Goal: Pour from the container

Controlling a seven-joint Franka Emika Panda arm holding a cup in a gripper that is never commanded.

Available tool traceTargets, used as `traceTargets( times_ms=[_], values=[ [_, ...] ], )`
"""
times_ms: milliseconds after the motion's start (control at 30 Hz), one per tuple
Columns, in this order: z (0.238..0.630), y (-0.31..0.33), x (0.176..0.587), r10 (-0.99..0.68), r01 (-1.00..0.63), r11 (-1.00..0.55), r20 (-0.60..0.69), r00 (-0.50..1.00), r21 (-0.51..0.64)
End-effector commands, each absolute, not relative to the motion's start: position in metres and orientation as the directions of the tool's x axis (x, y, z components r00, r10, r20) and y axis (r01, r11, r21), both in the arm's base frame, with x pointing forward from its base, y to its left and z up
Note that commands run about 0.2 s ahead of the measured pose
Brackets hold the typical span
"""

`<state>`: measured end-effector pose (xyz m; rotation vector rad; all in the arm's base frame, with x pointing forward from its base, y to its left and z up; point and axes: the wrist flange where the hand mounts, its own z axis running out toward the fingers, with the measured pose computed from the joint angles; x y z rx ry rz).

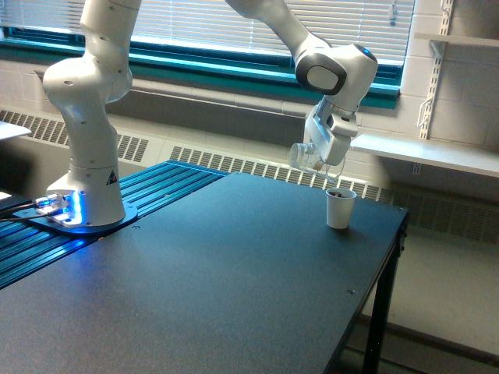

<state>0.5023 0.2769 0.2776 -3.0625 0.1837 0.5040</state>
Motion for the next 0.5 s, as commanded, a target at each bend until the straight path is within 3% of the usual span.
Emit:
traceTargets(
  times_ms=[33, 500],
  values=[
    [0.2865, 0.2752, 0.5052, -0.096, -0.108, -0.994, -0.31, 0.946, -0.021],
    [0.2958, 0.2732, 0.5076, -0.113, -0.129, -0.991, -0.266, 0.957, -0.043]
  ],
)
